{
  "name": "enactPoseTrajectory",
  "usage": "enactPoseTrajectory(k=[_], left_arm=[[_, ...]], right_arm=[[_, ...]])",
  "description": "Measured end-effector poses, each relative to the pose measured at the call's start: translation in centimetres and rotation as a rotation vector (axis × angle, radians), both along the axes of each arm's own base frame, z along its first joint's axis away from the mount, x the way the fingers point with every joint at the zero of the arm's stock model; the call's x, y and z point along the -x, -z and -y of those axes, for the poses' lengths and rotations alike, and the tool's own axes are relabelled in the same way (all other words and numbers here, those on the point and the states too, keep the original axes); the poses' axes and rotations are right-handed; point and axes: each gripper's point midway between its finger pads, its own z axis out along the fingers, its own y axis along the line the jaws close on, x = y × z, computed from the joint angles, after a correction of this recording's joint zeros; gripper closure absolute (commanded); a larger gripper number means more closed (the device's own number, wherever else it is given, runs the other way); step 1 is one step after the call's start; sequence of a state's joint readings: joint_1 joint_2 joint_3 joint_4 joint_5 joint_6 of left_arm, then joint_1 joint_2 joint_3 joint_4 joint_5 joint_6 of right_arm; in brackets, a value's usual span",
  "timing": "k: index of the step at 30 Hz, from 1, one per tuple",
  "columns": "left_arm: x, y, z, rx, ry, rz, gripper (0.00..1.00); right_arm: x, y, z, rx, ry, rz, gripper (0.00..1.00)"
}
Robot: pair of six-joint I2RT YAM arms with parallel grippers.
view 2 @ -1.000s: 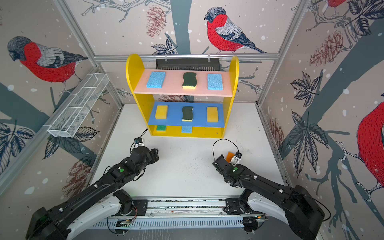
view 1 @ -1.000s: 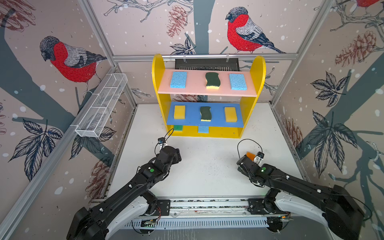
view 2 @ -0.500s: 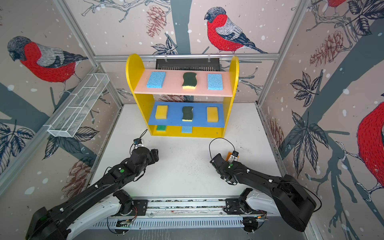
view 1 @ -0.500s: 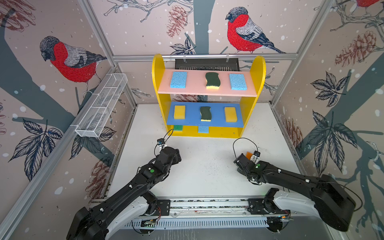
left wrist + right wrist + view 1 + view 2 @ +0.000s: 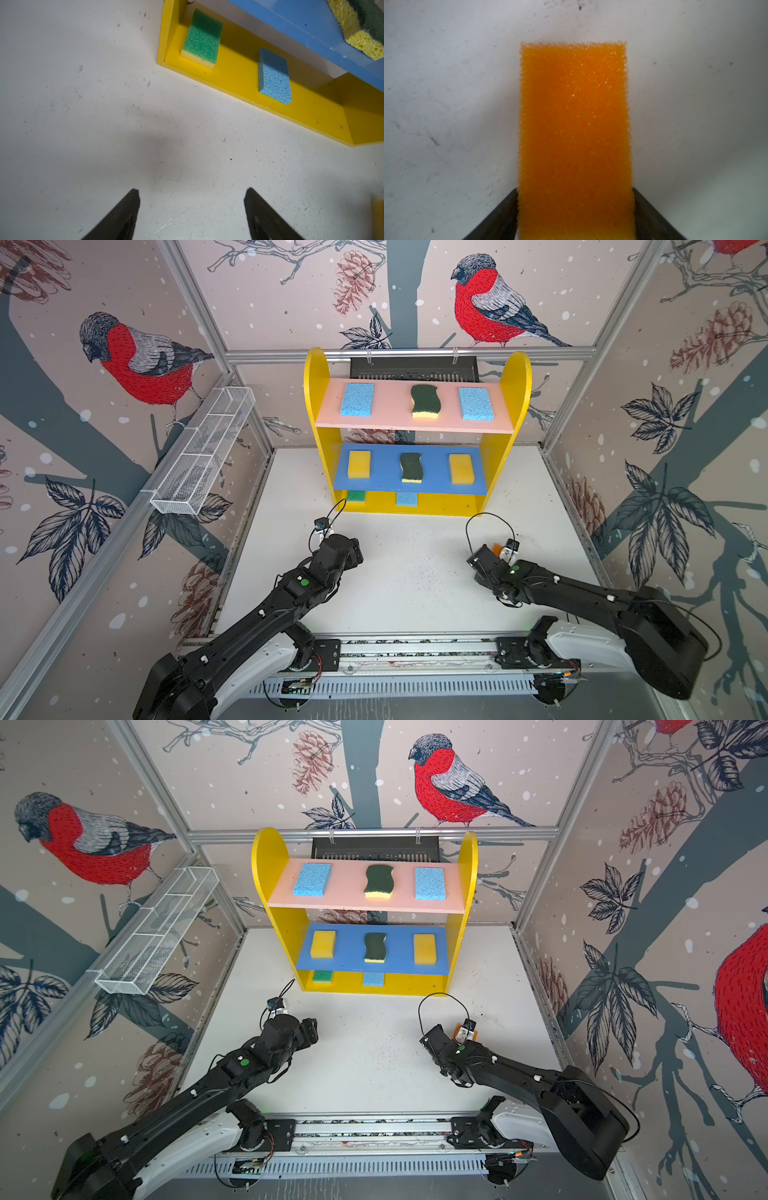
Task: Arrange cleaning sponges on a shelf
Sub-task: Pick up the cleaning sponge at the middle-right of the table, then place the cleaning sponge at the shelf.
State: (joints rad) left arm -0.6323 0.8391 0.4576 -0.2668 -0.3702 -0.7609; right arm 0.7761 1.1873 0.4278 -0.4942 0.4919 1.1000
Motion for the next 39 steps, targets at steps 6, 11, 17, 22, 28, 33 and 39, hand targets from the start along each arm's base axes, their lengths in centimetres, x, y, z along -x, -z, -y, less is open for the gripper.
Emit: enactPoseTrajectory(k=[6, 11, 17, 22, 28, 33, 39], left_arm=[[0.0, -0.1, 0.0, 0.01, -0.006, 0.002, 0.2], [0.0, -0.4, 0.0, 0.021, -0.012, 0.01, 0.2], [0.1, -0.5, -0.1, 0.026, -0.016, 0.015, 0.2], [0.1, -0.8, -0.3, 0.028, -0.025, 0.023, 0.2], [0.2, -1.0, -0.6, 0.027, -0.033, 0.036, 0.2], [0.6, -0.7, -0.9, 0.023, -0.035, 0.032, 0.2], [0.7, -0.7, -1.2, 0.022, -0.042, 0.037, 0.2]], right_arm=[[-0.2, 0.0, -0.2, -0.005, -0.003, 0.005, 0.32], [-0.1, -0.1, -0.2, -0.005, -0.008, 0.003, 0.37], [0.2, -0.2, -1.1, -0.001, -0.062, -0.004, 0.38], [0.0, -1.3, -4.0, -0.014, -0.173, 0.019, 0.39], [-0.7, -2.2, -6.7, -0.034, -0.252, 0.053, 0.39], [-1.8, -3.4, -8.4, -0.053, -0.314, 0.1, 0.42], [-3.7, -5.2, -10.0, -0.056, -0.375, 0.173, 0.42]])
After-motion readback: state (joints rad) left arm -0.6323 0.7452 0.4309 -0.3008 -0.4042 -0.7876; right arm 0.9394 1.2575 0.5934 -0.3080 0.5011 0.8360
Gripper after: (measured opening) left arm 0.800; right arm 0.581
